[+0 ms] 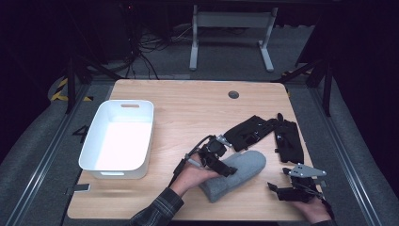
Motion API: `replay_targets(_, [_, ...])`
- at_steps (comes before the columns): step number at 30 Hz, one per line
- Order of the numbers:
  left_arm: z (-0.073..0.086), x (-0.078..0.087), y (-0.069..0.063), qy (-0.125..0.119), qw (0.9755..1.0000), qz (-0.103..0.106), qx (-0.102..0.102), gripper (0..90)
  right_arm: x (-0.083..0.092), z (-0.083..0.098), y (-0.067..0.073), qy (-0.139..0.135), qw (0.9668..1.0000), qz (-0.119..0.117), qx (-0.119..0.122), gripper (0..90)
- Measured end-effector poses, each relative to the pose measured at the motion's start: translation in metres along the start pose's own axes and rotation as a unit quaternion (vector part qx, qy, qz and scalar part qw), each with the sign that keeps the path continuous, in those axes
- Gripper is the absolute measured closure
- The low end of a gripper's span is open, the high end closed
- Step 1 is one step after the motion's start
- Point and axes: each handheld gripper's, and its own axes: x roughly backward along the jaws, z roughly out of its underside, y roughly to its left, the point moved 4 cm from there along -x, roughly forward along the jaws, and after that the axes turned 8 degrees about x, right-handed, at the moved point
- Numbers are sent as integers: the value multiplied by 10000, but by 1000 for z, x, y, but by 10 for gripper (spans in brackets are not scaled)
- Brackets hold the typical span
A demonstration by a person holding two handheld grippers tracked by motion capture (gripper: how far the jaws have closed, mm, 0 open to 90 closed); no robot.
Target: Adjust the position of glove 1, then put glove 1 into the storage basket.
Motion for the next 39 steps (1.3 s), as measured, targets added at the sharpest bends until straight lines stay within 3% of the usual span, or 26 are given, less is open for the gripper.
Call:
replay_targets(11, [6,-15,-2,440,9990,-50,-89,154,0,0,0,-1,10000,3,-1,143])
replay_targets(15, [8,-18,-2,534,9985,78,31,181,0,0,0,-1,10000,3,1,143])
replay_targets(25, [7,-21,-6,815,9961,326,44,323,-1,0,0,-6,10000,-8,-9,142])
replay_targets(28, [7,-21,-5,871,9954,407,-41,382,-1,0,0,-3,10000,-7,-8,142])
replay_targets(35, [6,-19,-7,993,9935,544,54,555,-1,0,0,4,10000,1,-6,143])
replay_targets(39, [5,-17,-8,902,9945,540,35,661,-1,0,0,2,10000,3,-2,143])
